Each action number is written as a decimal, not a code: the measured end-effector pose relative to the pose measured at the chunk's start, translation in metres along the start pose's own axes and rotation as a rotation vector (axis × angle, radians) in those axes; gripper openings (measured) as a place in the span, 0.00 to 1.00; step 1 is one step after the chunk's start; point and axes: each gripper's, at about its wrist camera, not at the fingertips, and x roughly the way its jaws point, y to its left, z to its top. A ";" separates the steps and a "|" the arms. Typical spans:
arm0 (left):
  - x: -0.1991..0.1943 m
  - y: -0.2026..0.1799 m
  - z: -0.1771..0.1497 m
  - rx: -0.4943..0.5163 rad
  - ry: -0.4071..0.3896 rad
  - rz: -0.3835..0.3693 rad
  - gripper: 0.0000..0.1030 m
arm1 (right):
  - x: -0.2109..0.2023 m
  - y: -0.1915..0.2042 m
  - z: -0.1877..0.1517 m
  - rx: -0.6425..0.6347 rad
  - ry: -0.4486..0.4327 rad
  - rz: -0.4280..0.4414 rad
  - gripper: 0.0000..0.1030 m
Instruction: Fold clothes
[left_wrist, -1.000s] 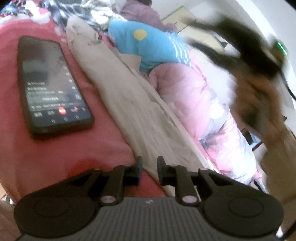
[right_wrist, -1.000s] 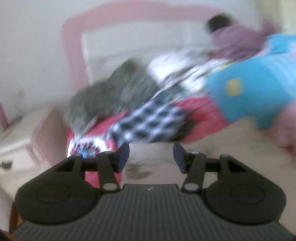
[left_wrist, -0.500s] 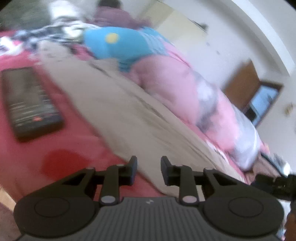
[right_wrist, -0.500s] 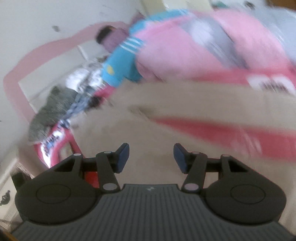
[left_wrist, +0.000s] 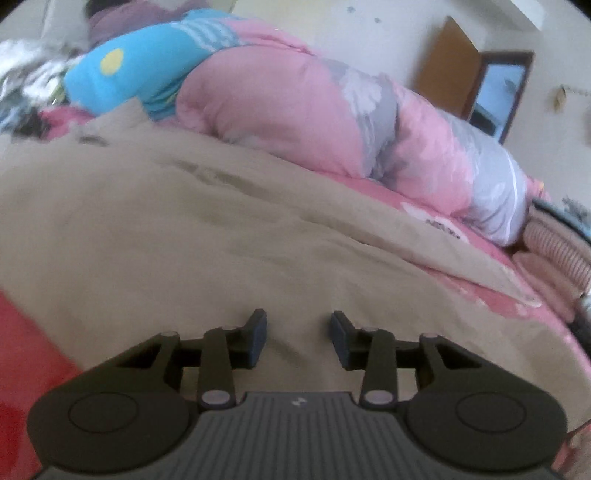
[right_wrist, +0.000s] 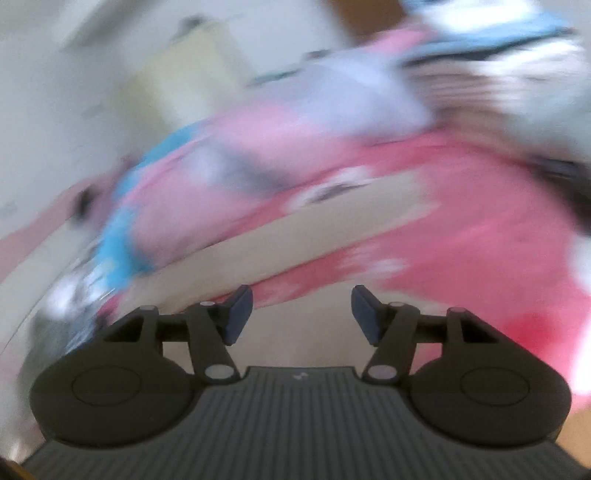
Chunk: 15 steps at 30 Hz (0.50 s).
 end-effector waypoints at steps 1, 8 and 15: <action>0.004 -0.001 0.001 0.008 0.005 0.006 0.45 | 0.002 -0.014 0.002 0.045 0.018 -0.021 0.58; 0.014 -0.004 0.003 -0.018 -0.008 0.011 0.50 | 0.059 -0.069 -0.002 0.256 0.190 -0.064 0.58; 0.016 -0.002 0.002 -0.012 -0.019 0.000 0.50 | 0.103 -0.077 0.006 0.229 0.312 -0.071 0.58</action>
